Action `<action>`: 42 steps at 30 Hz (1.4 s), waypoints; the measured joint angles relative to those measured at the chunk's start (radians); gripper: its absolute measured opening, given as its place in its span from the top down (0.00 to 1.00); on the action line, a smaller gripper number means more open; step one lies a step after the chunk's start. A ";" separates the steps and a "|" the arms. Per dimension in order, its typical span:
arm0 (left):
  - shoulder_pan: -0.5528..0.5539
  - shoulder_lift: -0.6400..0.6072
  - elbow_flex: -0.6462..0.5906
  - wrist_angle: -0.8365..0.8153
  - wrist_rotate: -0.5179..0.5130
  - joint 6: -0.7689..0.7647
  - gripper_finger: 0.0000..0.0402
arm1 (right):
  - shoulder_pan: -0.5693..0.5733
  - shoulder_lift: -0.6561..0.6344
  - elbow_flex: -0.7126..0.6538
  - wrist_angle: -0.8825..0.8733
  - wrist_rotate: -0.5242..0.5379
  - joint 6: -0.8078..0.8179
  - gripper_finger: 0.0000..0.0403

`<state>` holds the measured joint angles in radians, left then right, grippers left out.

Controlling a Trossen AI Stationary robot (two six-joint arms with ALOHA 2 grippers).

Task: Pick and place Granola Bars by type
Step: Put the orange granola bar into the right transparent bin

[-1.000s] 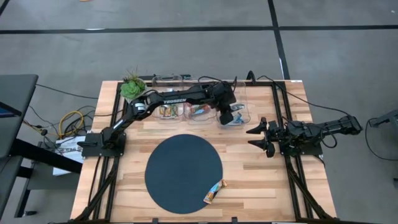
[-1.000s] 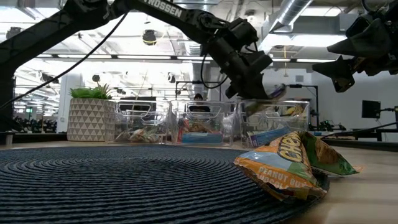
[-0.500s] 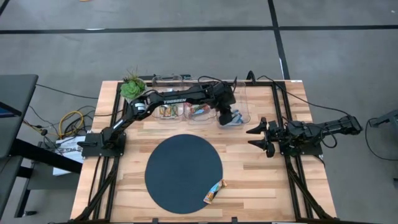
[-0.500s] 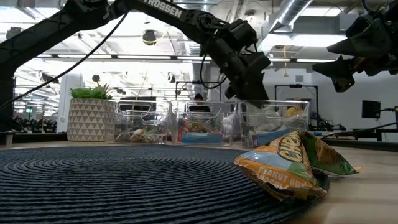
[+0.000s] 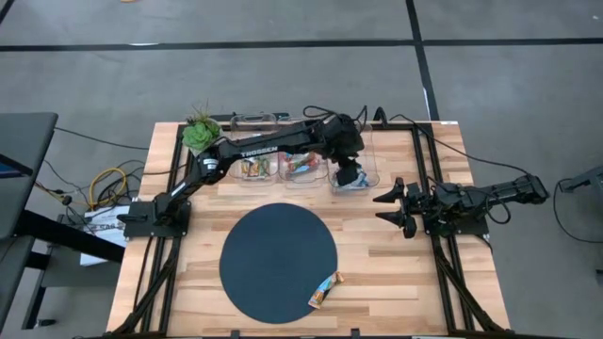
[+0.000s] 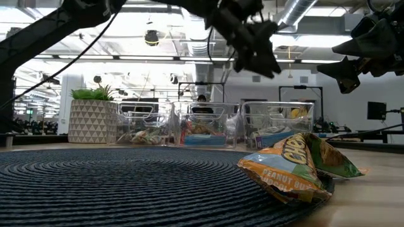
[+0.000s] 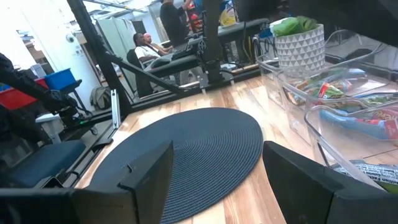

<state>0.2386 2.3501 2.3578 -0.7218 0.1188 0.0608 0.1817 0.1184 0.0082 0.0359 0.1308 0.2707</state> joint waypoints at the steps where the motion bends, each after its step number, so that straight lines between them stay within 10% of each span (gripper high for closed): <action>1: -0.008 -0.010 -0.002 -0.001 0.000 0.009 0.60 | 0.000 0.000 0.000 0.000 0.000 0.000 0.40; 24: -0.354 -0.150 -0.023 -0.381 -0.099 -0.206 0.60 | 0.000 0.000 0.000 0.000 0.001 0.000 0.40; 42: -0.610 -0.125 -0.147 -0.262 -0.159 -0.590 0.60 | 0.000 0.000 0.000 0.000 0.000 0.000 0.40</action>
<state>-0.3717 2.2250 2.2104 -0.9842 -0.0405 -0.5295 0.1818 0.1181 0.0079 0.0359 0.1309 0.2708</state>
